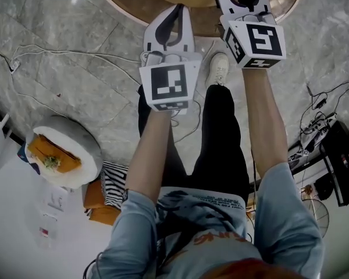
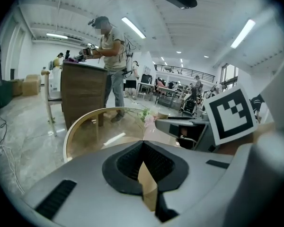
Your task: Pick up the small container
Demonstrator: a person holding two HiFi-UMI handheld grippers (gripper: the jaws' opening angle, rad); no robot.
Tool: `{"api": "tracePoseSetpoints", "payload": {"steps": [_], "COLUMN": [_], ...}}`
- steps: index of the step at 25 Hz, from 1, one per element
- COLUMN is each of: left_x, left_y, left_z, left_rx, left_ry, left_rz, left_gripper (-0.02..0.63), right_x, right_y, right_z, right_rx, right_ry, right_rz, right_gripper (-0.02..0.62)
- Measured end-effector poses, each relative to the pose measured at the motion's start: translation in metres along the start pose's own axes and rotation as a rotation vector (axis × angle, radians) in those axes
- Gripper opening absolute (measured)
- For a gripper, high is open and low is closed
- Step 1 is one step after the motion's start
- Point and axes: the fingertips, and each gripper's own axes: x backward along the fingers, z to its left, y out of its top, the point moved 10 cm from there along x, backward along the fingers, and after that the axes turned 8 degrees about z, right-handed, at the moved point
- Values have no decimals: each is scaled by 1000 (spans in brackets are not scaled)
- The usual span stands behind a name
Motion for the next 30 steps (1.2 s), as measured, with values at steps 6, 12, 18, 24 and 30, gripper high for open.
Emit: {"api": "tracePoseSetpoints", "payload": {"steps": [6, 12, 18, 24, 30], "left_x": [23, 71, 155, 224, 269], "left_y": [30, 72, 136, 188, 218], "left_z": [-24, -60, -100, -127, -140], "left_rx": [29, 73, 102, 170, 169], "left_ry": [33, 86, 163, 244, 230], "left_rz": [-60, -111, -185, -275, -347], "left_gripper": [23, 23, 23, 23, 23], "right_x": [45, 118, 214, 276, 318], "right_y": [40, 92, 161, 227, 275], "right_z": [-10, -21, -24, -17, 7], "right_rx": [21, 35, 60, 66, 80], "right_ry": [42, 61, 72, 106, 99], "right_rz": [-14, -35, -96, -180, -240], "right_gripper": [137, 137, 137, 137, 137]}}
